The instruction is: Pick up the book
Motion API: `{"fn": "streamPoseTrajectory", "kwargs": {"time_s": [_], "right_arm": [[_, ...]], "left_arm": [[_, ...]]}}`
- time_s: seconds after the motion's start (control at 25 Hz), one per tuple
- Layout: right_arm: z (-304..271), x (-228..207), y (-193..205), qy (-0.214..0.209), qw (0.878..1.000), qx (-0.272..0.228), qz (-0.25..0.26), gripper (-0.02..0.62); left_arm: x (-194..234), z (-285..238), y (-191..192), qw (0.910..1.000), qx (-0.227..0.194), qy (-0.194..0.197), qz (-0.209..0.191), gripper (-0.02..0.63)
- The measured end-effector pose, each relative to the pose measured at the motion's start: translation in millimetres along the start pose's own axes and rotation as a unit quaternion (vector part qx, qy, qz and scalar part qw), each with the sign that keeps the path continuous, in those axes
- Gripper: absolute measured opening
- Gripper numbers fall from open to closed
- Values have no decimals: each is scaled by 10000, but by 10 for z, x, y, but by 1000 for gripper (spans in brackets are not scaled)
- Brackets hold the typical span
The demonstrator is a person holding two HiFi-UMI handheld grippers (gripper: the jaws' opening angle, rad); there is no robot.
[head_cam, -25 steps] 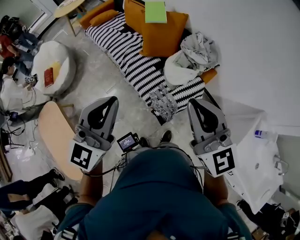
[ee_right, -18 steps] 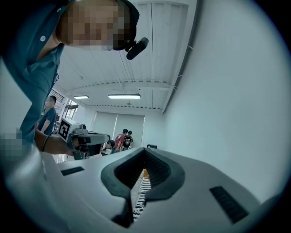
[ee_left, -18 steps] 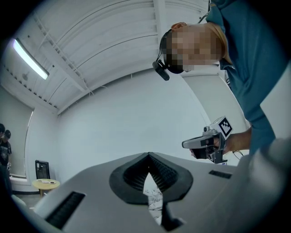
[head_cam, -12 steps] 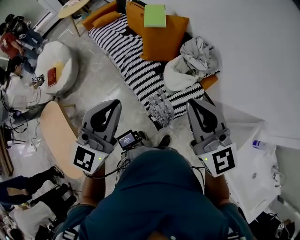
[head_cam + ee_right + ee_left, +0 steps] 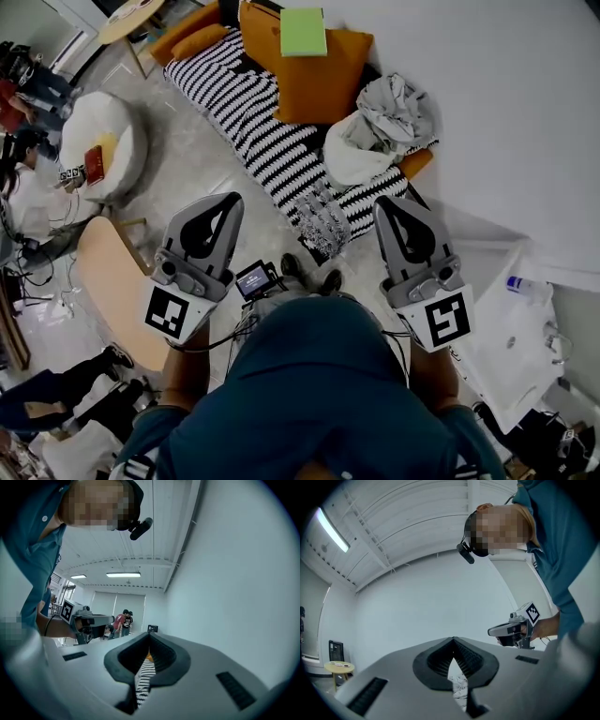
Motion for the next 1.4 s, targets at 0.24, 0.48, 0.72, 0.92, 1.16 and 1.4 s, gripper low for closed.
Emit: {"fn": "streamPoseTrajectory", "kwargs": {"time_s": [0.24,0.48,0.72,0.92,1.16,1.4], "right_arm": [[-363,72,-38,187,9997,40,178,14],[-632,107,-52,368,9982,123,449,14],[-764,8,-1,403,9980,237,431,14],[-815,-268,85,290,9987,153,392,14],[-792,-675,134,37,9996,-5,272,14],[-729,-1121,217,-163,9996,-149,155,14]], "left_arm": [[444,-14,97,9998,-78,166,70,2],[764,-63,215,9989,-123,418,153,2],[885,-204,266,9985,-116,485,203,2],[879,-444,338,9992,-30,364,165,2],[740,-741,304,9999,80,118,31,2],[509,-1108,266,9999,110,-53,-97,2]]}}
Point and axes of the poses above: the fingertips, and each gripper's own axes: z backward along the fingers, x to its left, y out of its underside, the point moved 6 cm from there along z, backward along the fingers, and after that the axes turned 8 degrees about -y, right-handed, at the moved point
